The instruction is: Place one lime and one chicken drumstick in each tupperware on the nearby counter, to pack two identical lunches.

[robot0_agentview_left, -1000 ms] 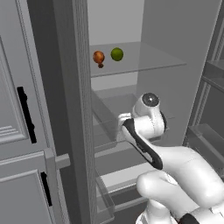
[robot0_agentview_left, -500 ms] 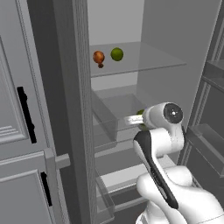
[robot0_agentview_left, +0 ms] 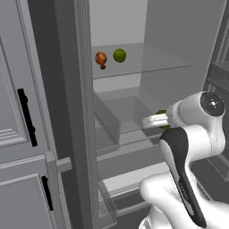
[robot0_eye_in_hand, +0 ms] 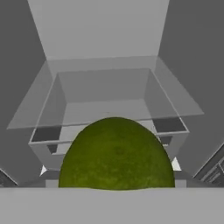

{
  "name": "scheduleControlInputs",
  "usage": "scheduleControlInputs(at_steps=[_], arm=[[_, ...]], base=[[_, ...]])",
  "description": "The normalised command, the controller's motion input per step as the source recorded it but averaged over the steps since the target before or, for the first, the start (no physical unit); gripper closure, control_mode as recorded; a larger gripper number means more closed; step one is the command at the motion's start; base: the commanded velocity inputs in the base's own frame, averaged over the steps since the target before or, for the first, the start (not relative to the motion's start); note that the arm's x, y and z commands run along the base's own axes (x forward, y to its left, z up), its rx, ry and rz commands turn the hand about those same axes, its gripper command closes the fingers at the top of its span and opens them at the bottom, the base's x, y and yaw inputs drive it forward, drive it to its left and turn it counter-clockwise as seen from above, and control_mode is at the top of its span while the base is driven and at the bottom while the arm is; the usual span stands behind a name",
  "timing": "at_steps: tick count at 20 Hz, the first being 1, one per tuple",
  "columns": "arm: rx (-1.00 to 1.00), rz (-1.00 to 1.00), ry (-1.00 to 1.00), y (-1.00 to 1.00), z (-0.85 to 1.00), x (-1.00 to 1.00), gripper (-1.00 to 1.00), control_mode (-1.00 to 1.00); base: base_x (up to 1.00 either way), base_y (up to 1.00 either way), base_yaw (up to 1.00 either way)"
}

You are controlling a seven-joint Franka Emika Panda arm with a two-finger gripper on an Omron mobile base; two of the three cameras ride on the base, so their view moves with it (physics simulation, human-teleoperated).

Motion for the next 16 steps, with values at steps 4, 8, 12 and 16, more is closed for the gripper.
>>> scheduleControlInputs(at_steps=[4, 8, 12, 16], arm=[[0.00, 0.00, 0.00, 0.00, 0.00, 0.00, 1.00, 1.00], [0.00, 0.00, 0.00, 0.00, 0.00, 0.00, 1.00, 1.00], [0.00, 0.00, 0.00, 0.00, 0.00, 0.00, 1.00, 1.00], [0.00, 0.00, 0.00, 0.00, 0.00, 0.00, 1.00, 1.00]], base=[[-1.00, -0.13, 0.05], [-1.00, 0.00, 0.04], [-1.00, 0.51, 0.16], [-0.82, 0.87, 0.31]])
